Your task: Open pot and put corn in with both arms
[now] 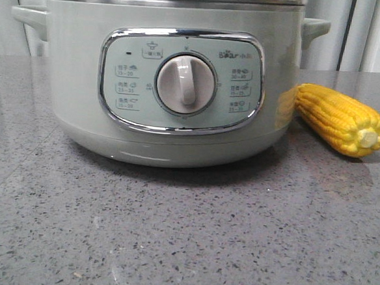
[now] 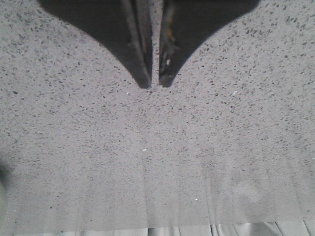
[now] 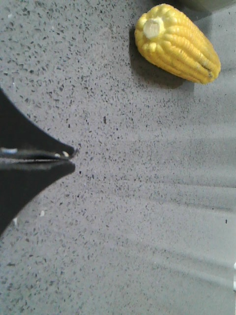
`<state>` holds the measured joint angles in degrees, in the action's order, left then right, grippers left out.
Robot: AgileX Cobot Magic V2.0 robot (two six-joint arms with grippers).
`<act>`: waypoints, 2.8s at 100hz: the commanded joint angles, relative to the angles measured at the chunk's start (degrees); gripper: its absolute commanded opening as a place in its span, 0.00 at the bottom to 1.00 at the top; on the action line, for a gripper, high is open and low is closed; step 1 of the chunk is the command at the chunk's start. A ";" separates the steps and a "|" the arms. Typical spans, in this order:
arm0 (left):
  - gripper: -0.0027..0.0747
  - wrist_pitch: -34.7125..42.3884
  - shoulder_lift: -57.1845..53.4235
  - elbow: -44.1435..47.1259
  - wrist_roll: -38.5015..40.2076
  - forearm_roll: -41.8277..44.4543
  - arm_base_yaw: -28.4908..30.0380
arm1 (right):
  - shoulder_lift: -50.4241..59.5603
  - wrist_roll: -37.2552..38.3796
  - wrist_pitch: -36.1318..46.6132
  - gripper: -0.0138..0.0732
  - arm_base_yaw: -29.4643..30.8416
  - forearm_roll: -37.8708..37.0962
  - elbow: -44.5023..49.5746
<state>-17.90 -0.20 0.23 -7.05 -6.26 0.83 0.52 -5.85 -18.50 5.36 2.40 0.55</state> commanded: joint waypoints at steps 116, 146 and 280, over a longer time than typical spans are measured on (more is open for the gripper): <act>0.01 16.41 -1.78 1.06 0.15 -0.12 -0.40 | 1.37 -0.18 11.88 0.09 0.27 -0.13 1.07; 0.01 20.28 -1.78 1.06 0.05 -2.45 -0.40 | 1.37 -0.18 19.22 0.09 0.27 -0.13 1.07; 0.01 22.90 26.03 -24.67 0.05 -2.00 -0.40 | -29.76 -0.18 -6.17 0.09 0.27 3.74 -28.98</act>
<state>-1.06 24.16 -22.29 -7.05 -8.23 0.83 -27.90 -5.85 -29.41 5.36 5.76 -26.26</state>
